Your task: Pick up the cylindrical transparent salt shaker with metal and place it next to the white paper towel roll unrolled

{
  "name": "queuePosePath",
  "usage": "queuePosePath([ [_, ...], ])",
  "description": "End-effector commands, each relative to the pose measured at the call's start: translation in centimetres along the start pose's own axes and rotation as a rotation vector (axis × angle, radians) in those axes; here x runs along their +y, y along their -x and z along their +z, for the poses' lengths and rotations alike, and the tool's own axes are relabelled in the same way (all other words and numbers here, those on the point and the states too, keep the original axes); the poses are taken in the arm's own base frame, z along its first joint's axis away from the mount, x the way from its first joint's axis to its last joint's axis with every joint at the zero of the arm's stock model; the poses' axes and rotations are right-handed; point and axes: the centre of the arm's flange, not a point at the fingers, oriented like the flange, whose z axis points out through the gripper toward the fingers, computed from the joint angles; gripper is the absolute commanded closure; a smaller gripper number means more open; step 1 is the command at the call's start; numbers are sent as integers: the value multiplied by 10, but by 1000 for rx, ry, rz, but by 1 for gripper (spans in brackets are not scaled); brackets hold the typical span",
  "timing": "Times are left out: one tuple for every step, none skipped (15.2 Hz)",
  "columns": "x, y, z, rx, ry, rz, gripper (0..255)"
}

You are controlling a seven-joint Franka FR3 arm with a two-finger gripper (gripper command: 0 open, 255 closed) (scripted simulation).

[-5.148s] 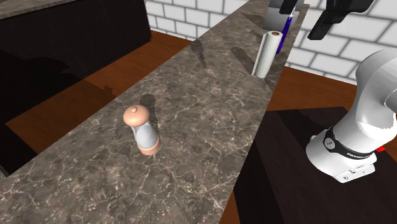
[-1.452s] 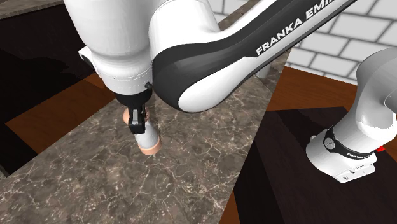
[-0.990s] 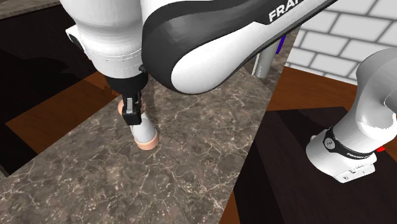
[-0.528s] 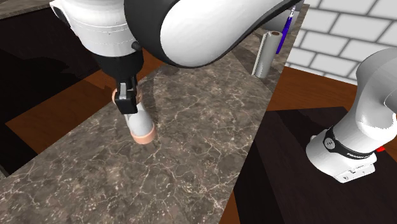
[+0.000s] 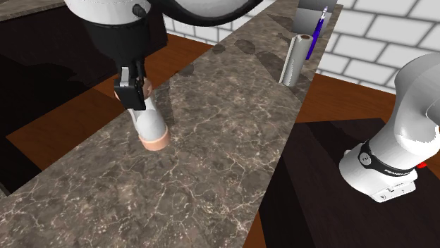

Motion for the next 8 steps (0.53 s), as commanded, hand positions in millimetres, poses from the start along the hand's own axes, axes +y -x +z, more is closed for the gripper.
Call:
queuePosePath([
  [2, -1, -10, 0, 0, 0, 255],
  [4, -2, -15, 0, 0, 0, 255],
  [5, -3, -20, 0, 0, 0, 255],
  [7, -3, -25, 0, 0, 0, 255],
  [8, -4, -30, 0, 0, 0, 255],
  [9, -5, -35, 0, 0, 0, 255],
  [11, -6, -40, 0, 0, 0, 255],
  [12, -7, -45, 0, 0, 0, 255],
])
